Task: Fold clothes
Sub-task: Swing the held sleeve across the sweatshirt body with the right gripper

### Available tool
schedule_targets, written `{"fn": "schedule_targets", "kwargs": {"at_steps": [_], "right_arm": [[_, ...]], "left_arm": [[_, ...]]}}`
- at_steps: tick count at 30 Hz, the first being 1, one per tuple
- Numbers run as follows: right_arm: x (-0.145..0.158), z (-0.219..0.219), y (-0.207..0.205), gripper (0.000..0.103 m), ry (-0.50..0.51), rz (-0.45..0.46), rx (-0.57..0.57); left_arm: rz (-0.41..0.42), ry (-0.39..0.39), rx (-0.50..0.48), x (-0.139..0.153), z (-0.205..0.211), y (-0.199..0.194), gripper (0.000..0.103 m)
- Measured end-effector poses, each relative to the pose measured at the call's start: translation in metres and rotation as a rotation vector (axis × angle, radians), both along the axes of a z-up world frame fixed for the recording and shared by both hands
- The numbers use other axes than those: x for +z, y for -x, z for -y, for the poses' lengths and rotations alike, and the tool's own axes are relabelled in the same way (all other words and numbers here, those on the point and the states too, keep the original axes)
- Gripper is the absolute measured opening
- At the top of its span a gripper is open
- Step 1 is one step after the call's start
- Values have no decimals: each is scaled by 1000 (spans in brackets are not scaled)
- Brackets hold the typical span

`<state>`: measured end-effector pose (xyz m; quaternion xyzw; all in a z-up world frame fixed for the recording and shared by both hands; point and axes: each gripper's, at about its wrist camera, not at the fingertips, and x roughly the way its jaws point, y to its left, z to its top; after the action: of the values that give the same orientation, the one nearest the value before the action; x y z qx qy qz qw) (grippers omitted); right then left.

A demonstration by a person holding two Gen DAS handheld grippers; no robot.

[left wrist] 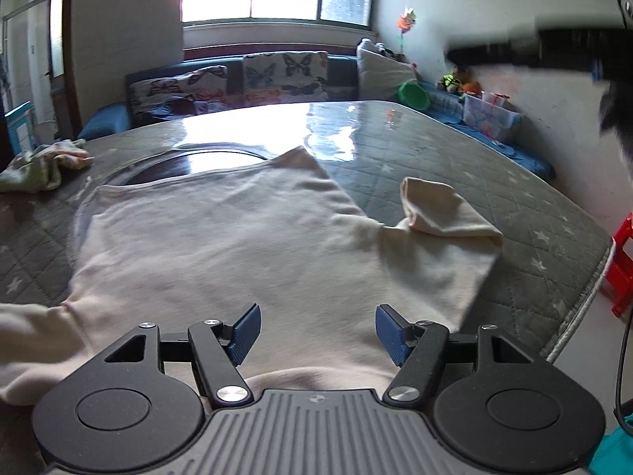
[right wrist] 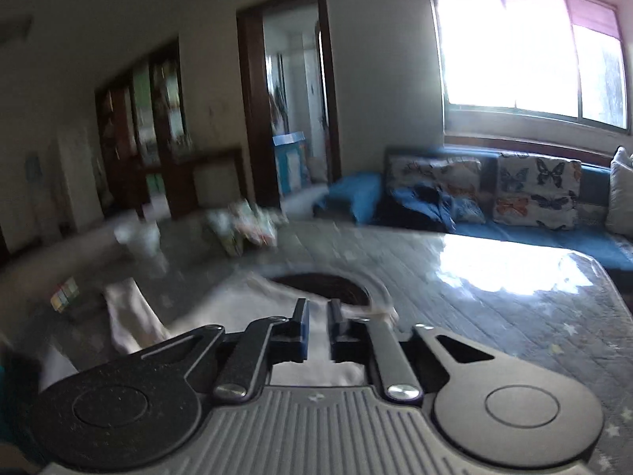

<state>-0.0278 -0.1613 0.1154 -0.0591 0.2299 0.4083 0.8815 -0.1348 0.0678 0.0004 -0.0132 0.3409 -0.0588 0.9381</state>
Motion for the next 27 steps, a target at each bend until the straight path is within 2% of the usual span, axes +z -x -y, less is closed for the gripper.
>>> {"fn": "schedule_targets", "kwargs": {"at_steps": [4,6,8,15,20,22,23,24,27], "right_arm": [[-34,-6,-4,17,115,-62,-20],[-52,-9,-6,24,167,-88,-32],[-70,-12,-7,27,216,-96,-41],[-108,-12,-16,27,287,-104,-52],[-122,-9,-22,26,287,-112,-66],[-121,-9,-22,20,276,-106,-75],[-120,-8,-22,12,269,-106,-82],[-119,-7,-23,8,254,-110,-85],[-107,2,-26,5,185,-140,-99]], "left_arm": [[-7,8,15,-1,-7,1,69],[-8,9,18,-1,-7,0,69],[-7,11,18,0,-6,-1,70],[-9,8,29,0,-5,-3,73],[-11,7,36,0,-5,-4,74],[-10,7,39,0,-5,-4,75],[-10,8,42,0,-5,-4,75],[-10,8,45,0,-6,-3,75],[-7,9,57,1,-8,-3,75]]}}
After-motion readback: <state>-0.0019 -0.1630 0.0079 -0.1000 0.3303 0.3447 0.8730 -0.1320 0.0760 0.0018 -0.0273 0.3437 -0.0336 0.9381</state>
